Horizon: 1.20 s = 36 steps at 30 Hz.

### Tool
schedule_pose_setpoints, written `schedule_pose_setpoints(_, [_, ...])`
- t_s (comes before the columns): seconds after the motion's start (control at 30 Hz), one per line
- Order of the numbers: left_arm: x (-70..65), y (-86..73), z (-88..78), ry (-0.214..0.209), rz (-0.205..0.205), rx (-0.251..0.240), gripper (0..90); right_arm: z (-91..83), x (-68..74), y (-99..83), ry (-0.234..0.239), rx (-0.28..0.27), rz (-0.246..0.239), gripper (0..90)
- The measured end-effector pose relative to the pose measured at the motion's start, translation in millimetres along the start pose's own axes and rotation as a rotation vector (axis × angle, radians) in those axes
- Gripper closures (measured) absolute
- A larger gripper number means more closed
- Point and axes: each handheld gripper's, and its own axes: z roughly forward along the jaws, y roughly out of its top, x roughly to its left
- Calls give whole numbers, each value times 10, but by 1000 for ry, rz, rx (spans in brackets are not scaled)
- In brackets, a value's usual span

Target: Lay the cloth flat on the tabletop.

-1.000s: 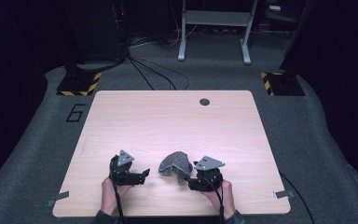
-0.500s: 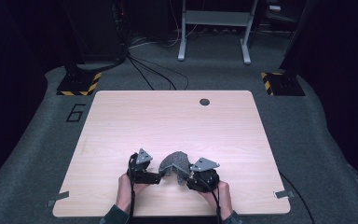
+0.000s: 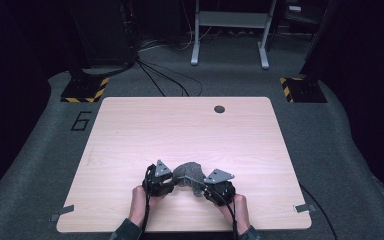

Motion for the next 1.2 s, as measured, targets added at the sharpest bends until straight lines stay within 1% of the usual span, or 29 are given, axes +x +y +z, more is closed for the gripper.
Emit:
schedule_pose_setpoints(0.03, [-11, 3, 7, 10, 12, -4, 741, -13, -24, -2, 5, -2, -1, 809])
schedule_pose_setpoints(0.1, [-6, 8, -2, 12, 21, -6, 801, -33, -46, -3, 6, -3, 16, 827])
schedule_pose_setpoints(0.13, [-10, 6, -3, 22, 21, -17, 819, -44, -63, -2, 4, -7, 18, 836])
schedule_pose_setpoints(0.17, [-2, 8, -13, 22, 27, -18, 836, -59, -92, -2, -4, -12, 10, 842])
schedule_pose_setpoints(0.2, [-2, 9, -20, 16, 24, -24, 844, -71, -109, 0, -8, -9, 11, 844])
schedule_pose_setpoints(0.23, [4, 10, -33, 29, 33, -29, 850, -86, -127, -1, -13, -14, 19, 845])
schedule_pose_setpoints(0.27, [4, 10, -33, 29, 33, -29, 853, -86, -127, -1, -13, -14, 19, 845])
schedule_pose_setpoints(0.3, [10, 13, -54, 31, 36, -41, 853, -101, -150, 0, -13, -18, 23, 845])
schedule_pose_setpoints(0.33, [6, 23, -79, 32, 38, -47, 854, -131, -184, 8, -24, -26, 26, 845])
schedule_pose_setpoints(0.37, [6, 35, -99, 38, 49, -50, 854, -138, -191, 13, -25, -26, 25, 845])
schedule_pose_setpoints(0.43, [-9, 65, -142, 60, 60, -72, 852, -152, -205, 28, -33, -30, 6, 845])
schedule_pose_setpoints(0.47, [-5, 90, -179, 56, 72, -69, 853, -165, -205, 36, -38, -24, 4, 845])
schedule_pose_setpoints(0.53, [-15, 133, -240, 68, 84, -87, 852, -189, -209, 52, -51, -29, -8, 848])
schedule_pose_setpoints(0.6, [-27, 175, -299, 78, 97, -94, 849, -234, -218, 82, -54, -48, -10, 850])
schedule_pose_setpoints(0.67, [-39, 202, -333, 83, 101, -103, 844, -283, -210, 127, -59, -58, -4, 851])
schedule_pose_setpoints(0.73, [-50, 230, -384, 94, 110, -118, 845, -330, -209, 181, -70, -81, -18, 851])
schedule_pose_setpoints(0.77, [-49, 247, -410, 90, 114, -117, 847, -363, -209, 223, -76, -89, -27, 851])
schedule_pose_setpoints(0.83, [-52, 303, -484, 99, 127, -132, 847, -413, -228, 297, -86, -103, -49, 851])
schedule_pose_setpoints(0.9, [-58, 381, -575, 109, 140, -153, 847, -458, -238, 363, -97, -111, -56, 849])
schedule_pose_setpoints(0.93, [-62, 424, -624, 115, 148, -162, 847, -485, -248, 399, -105, -119, -68, 849])
schedule_pose_setpoints(1.0, [-69, 511, -728, 132, 180, -176, 846, -541, -269, 466, -117, -138, -82, 847])
schedule_pose_setpoints(1.07, [-71, 548, -770, 130, 190, -177, 840, -588, -286, 511, -123, -150, -86, 847])
schedule_pose_setpoints(1.1, [-72, 551, -763, 128, 186, -172, 832, -602, -293, 523, -121, -153, -83, 848])
schedule_pose_setpoints(1.17, [-46, 522, -691, 113, 167, -149, 791, -588, -301, 527, -117, -150, -81, 849])
schedule_pose_setpoints(1.2, [-27, 492, -625, 99, 149, -133, 770, -574, -301, 521, -112, -146, -75, 850])
